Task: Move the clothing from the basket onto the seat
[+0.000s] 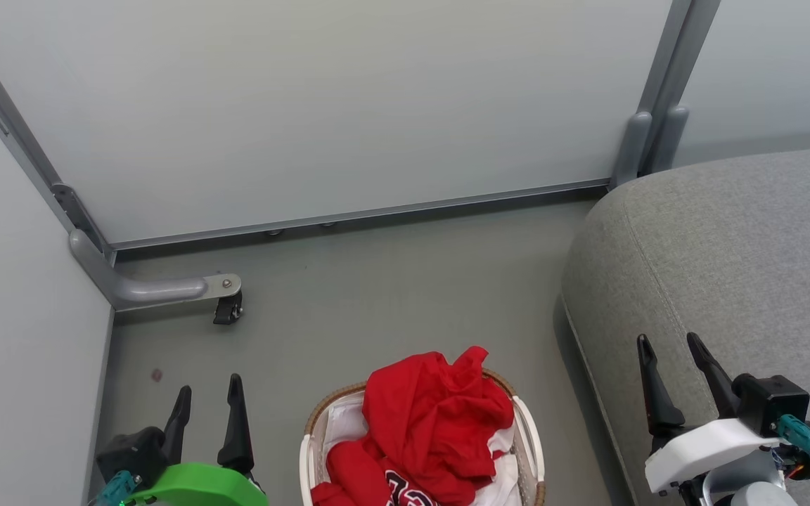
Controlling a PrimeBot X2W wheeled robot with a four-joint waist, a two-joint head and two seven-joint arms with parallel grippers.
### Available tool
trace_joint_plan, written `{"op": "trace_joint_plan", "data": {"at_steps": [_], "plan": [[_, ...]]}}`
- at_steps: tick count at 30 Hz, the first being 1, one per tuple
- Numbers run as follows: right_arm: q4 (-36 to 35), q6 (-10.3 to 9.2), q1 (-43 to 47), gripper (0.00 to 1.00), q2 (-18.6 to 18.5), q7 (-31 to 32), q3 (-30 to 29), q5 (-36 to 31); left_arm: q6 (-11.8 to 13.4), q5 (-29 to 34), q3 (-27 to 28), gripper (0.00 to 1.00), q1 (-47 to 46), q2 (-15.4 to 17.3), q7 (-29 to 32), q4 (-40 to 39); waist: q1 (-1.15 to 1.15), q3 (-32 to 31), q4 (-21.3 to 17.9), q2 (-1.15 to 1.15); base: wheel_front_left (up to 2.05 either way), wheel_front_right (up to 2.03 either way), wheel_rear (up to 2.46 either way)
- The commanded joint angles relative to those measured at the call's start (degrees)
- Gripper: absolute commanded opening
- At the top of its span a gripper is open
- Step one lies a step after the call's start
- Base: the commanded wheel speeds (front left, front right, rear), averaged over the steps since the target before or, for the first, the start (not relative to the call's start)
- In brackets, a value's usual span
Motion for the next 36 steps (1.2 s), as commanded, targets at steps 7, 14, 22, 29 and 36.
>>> {"op": "trace_joint_plan", "data": {"at_steps": [7,14,22,29,36], "plan": [[-0.3,0.02,0.6,1.0,-0.4,-1.3,0.2,-4.2,0.4,3.5,-0.6,1.0,0.4,0.5,-1.3,0.6,0.0,0.1,0.2,0.0,0.0,0.0,0.0],[-0.3,0.02,0.9,1.0,-0.4,-2.0,0.3,-6.9,0.5,5.8,-1.1,1.0,0.4,0.5,-2.0,1.2,0.0,0.1,0.4,0.0,0.0,0.0,0.0],[0.3,0.02,1.0,1.0,-0.4,-2.9,0.4,-9.8,0.8,7.6,-1.4,1.0,0.6,0.5,-2.8,2.0,0.0,0.1,0.5,0.0,0.0,0.0,0.0],[0.5,0.02,0.9,1.0,-0.4,-3.0,0.4,-10.2,0.7,7.6,-1.2,1.0,0.4,0.5,-2.9,2.5,0.0,0.2,0.6,0.0,0.0,0.0,0.0],[0.6,0.02,0.7,1.0,-0.4,-3.0,0.6,-9.9,0.6,7.5,-1.1,1.0,0.2,0.5,-2.9,2.7,0.0,0.4,0.6,0.0,0.0,0.0,0.0]]}}
